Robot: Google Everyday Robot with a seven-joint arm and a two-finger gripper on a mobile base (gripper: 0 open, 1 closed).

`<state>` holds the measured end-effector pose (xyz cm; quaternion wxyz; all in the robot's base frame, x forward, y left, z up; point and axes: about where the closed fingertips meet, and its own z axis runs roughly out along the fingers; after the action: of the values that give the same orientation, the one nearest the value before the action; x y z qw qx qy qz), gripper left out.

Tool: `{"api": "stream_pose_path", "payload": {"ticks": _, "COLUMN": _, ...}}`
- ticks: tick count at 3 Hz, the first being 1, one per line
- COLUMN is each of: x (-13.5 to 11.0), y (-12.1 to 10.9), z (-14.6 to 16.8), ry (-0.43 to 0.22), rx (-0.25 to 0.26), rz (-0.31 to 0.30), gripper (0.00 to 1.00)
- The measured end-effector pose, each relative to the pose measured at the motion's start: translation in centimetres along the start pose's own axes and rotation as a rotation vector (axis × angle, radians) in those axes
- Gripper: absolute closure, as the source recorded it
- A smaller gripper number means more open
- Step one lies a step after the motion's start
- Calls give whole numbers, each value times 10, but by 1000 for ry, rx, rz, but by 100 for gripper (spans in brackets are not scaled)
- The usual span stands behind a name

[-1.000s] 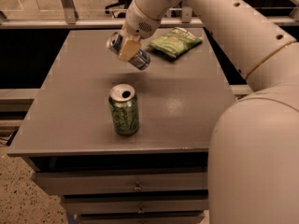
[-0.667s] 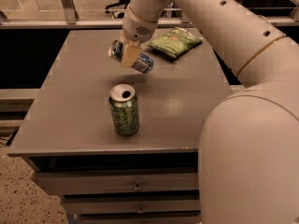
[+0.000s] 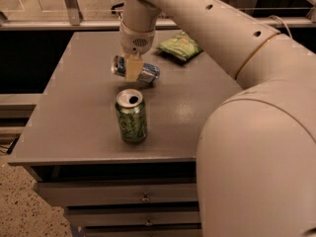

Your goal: Knock redbull can over

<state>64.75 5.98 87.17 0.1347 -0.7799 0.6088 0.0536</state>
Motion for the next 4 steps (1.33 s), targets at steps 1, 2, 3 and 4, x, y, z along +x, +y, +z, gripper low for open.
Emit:
{"api": "stream_pose_path", "payload": {"ticks": 1, "x": -10, "y": 2, "z": 15, "ry": 16, "rx": -16, "rz": -25, "gripper": 30}}
{"api": "stream_pose_path", "payload": {"ticks": 2, "x": -12, "y": 5, "z": 21, "ry": 23, "rx": -24, "rz": -34, "gripper": 7}}
{"api": "stream_pose_path", "payload": {"ticks": 3, "x": -10, "y": 6, "z": 21, "ry": 23, "rx": -24, "rz": -29, "gripper": 0}}
{"api": "stream_pose_path", "payload": {"ticks": 4, "x": -5, "y": 7, "z": 19, "ry": 17, "rx": -19, "rz": -13, "gripper": 0}}
